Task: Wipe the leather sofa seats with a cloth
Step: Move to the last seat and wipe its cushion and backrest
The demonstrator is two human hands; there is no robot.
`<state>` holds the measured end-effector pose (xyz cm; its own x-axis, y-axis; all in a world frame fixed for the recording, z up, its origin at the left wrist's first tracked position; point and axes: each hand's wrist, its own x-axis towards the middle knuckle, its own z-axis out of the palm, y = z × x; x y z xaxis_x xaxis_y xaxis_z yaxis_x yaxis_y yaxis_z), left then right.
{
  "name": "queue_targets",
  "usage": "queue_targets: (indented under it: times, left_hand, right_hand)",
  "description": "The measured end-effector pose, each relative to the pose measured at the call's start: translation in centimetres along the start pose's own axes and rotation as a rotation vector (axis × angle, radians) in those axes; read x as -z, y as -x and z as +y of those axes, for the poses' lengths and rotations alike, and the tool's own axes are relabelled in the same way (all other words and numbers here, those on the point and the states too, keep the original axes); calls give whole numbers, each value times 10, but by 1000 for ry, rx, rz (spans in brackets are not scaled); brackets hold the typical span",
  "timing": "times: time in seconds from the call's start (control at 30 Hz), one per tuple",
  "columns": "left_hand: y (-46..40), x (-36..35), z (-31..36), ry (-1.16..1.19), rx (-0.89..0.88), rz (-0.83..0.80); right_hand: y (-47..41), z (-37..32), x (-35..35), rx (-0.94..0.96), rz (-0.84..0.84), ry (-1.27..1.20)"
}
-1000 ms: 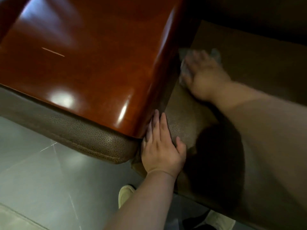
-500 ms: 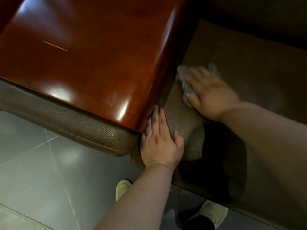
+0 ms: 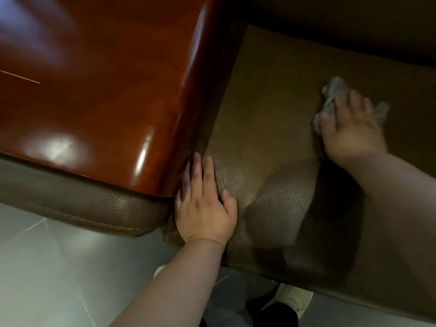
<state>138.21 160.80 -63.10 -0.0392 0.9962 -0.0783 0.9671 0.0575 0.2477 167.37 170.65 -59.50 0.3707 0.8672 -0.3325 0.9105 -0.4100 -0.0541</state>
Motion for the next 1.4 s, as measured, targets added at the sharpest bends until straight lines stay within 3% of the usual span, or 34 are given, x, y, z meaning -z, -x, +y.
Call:
queue_targets:
  times: [0.07, 0.17, 0.23, 0.3, 0.37, 0.43, 0.5, 0.6, 0.67, 0.73, 0.8, 0.93, 0.97, 1.03, 1.17, 1.27, 1.4]
  left_hand:
    - [0, 1, 1, -8, 18, -13]
    - [-1, 5, 1, 4, 23, -19]
    - [-2, 5, 1, 3, 26, -12]
    - [-1, 4, 1, -2, 18, -4]
    - [-1, 1, 1, -20, 11, 9]
    - [0, -1, 1, -20, 9, 20]
    - [-1, -3, 1, -12, 14, 21]
    - [0, 4, 1, 5, 7, -13]
    - [-2, 10, 2, -4, 4, -63]
    - [-2, 16, 2, 8, 12, -113]
    - [-1, 20, 1, 20, 8, -133]
    - [3, 15, -8, 2, -70, -131]
    - [3, 15, -9, 14, -73, -129]
    - [8, 21, -11, 26, -84, -162]
    - [34, 38, -45, -58, -257, -294]
    - [43, 43, -64, -59, -383, -327]
    - [42, 46, -61, 15, -360, -303]
  right_hand:
    - [16, -24, -3, -43, -9, -32]
    - [83, -64, -25, 278, 44, -27]
    - [112, -67, -28, 533, -57, 48]
    - [95, -44, -24, 621, -69, 69]
    - [66, -12, -17, 422, 24, 19]
    - [47, 3, -12, 112, -20, -48]
    - [64, -22, -19, 19, -2, -58]
    - [135, -65, -46, 346, 37, 9]
    - [170, -71, -50, 560, -65, 76]
    - [156, -54, -41, 659, -113, 136]
    - [122, -38, -32, 577, -22, 132]
    - [71, -49, -14, 111, -23, -38]
    - [81, -65, -19, 108, 2, -41]
    - [126, -93, -36, 317, 32, -13]
    - [169, -95, -33, 596, -200, 87]
    - [131, -95, -18, 656, -175, 139]
    - [78, -147, -10, 462, -155, 77]
